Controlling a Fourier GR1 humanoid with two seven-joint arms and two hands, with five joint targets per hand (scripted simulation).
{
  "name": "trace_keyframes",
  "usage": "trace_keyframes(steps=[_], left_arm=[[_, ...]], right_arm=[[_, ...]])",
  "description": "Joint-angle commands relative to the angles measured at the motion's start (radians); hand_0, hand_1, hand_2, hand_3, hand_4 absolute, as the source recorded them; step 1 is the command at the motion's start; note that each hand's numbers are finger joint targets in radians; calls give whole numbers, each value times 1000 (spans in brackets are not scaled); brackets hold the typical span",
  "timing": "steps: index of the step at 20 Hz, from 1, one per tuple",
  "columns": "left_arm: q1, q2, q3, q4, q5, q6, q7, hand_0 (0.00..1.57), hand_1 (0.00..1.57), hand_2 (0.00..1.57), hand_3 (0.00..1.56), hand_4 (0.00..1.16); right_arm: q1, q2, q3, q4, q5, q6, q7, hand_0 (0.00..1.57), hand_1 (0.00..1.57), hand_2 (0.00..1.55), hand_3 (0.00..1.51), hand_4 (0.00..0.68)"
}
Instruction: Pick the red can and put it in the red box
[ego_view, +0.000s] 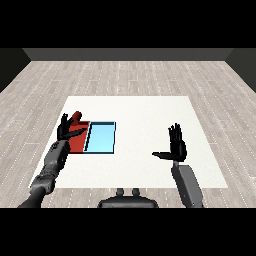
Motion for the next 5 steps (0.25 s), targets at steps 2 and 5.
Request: trace_keyframes(steps=[2, 5], left_arm=[[40, -162, 49, -191, 114, -172, -208, 0, 0, 0, 0, 0], [159, -219, -11, -326, 104, -207, -222, 0, 0, 0, 0, 0]], right_arm=[[20, -13, 12, 18, 26, 14, -20, 0, 0, 0, 0, 0], [36, -19, 23, 32, 33, 57, -62, 0, 0, 0, 0, 0]])
